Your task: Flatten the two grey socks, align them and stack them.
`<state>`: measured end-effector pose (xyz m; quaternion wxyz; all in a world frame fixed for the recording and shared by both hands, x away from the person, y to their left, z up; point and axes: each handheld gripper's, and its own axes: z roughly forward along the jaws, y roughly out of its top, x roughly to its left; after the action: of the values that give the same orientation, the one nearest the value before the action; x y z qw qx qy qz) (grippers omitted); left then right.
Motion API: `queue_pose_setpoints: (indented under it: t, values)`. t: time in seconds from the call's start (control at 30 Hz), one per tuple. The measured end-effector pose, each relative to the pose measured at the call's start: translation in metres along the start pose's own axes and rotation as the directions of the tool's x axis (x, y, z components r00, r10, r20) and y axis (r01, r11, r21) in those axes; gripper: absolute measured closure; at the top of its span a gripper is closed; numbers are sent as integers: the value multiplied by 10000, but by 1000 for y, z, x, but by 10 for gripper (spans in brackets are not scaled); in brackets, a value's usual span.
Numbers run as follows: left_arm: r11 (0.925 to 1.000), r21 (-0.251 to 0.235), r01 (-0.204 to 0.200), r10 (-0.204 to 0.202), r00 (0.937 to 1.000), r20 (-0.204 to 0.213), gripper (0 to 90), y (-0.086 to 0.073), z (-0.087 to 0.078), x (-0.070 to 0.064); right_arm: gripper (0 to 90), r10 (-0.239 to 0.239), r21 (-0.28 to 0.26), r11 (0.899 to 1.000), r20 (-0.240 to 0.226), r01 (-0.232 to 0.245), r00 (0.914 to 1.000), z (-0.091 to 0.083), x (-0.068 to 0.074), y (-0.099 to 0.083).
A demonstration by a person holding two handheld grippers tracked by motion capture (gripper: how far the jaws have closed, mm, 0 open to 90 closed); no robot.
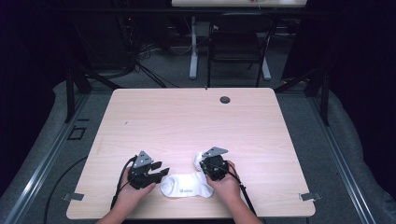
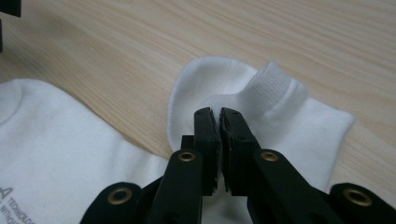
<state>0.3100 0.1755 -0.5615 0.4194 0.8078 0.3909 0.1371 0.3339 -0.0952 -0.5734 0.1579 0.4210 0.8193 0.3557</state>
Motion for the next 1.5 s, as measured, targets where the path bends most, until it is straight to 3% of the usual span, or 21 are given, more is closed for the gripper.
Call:
queue_pose_setpoints:
  t: [0.23, 0.33, 0.53, 0.7, 0.83, 1.03, 1.27, 1.5]
  values:
    - [10000, -13, -41, 41, 10000, 18, 556, 1, 1, -1, 863, 364, -327, 9988, -161, -369, 9992, -7, 0, 3]
    - [9997, 70, -242, 243, 9997, -53, 570, 5, 3, -3, 864, 551, -513, 9971, -294, -565, 9980, -11, 0, 5]
    - [9997, -14, -263, 263, 9996, 92, 579, 16, 11, -8, 865, 408, -772, 9960, -471, -444, 9981, -18, 2, 10]
    - [9993, 5, -361, 361, 9991, 219, 589, 28, 28, -17, 865, 279, -767, 9966, -461, -314, 9985, -19, 2, 10]
    - [9970, 231, -735, 732, 9972, 118, 675, 36, 40, -23, 865, 268, -789, 9964, -474, -305, 9985, -20, 1, 10]
    - [9954, 291, -911, 902, 9954, 311, 864, 49, 54, -32, 866, 272, -907, 9954, -517, -318, 9983, -22, 0, 9]
    - [9911, 478, -1245, 1231, 9919, 302, 884, 56, 67, -41, 865, 308, -1143, 9927, -621, -378, 9976, -26, -1, 12]
    - [9868, 1095, -1192, 1194, 9928, 48, 881, 50, 74, -34, 866, 205, -1278, 9914, -653, -287, 9977, -32, -3, 13]
